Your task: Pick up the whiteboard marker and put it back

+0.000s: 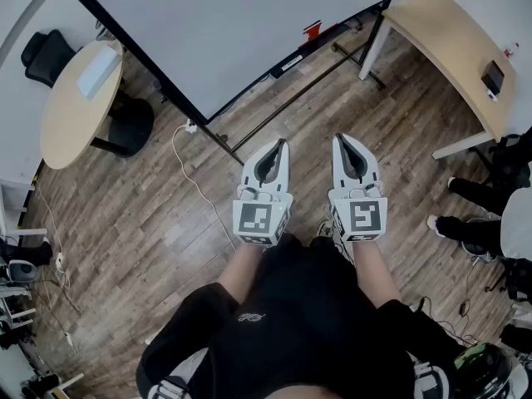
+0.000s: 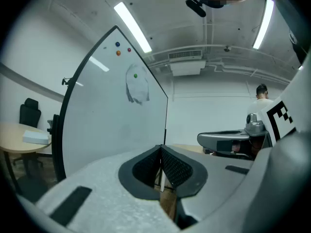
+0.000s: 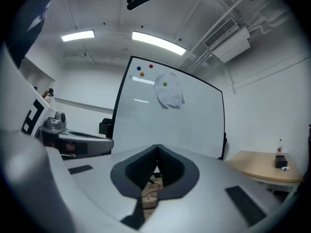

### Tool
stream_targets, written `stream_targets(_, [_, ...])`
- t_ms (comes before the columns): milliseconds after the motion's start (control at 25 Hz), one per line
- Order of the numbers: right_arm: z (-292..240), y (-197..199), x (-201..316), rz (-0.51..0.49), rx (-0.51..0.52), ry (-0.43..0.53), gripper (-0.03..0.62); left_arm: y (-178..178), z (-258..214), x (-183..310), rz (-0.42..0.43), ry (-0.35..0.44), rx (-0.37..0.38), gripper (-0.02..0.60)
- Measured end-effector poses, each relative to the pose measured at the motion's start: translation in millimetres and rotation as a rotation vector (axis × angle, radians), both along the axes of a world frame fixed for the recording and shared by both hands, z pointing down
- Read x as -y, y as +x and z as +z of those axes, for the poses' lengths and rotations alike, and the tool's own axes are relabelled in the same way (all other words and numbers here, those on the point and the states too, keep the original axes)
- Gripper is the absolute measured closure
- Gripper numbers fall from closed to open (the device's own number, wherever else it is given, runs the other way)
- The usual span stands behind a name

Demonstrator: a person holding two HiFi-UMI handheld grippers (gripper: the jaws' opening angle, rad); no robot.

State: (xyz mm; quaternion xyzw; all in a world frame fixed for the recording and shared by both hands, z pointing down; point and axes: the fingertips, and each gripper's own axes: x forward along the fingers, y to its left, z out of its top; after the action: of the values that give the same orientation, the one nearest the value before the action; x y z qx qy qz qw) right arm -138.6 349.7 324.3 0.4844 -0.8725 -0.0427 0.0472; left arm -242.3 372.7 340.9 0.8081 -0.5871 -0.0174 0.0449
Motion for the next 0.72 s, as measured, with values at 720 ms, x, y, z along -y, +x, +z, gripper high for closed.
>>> stream_targets(720, [53, -8, 12, 0.058, -0.003, -0.085, 0.592, -9, 60, 21, 0.090, -0.124, -0.025, 0.575])
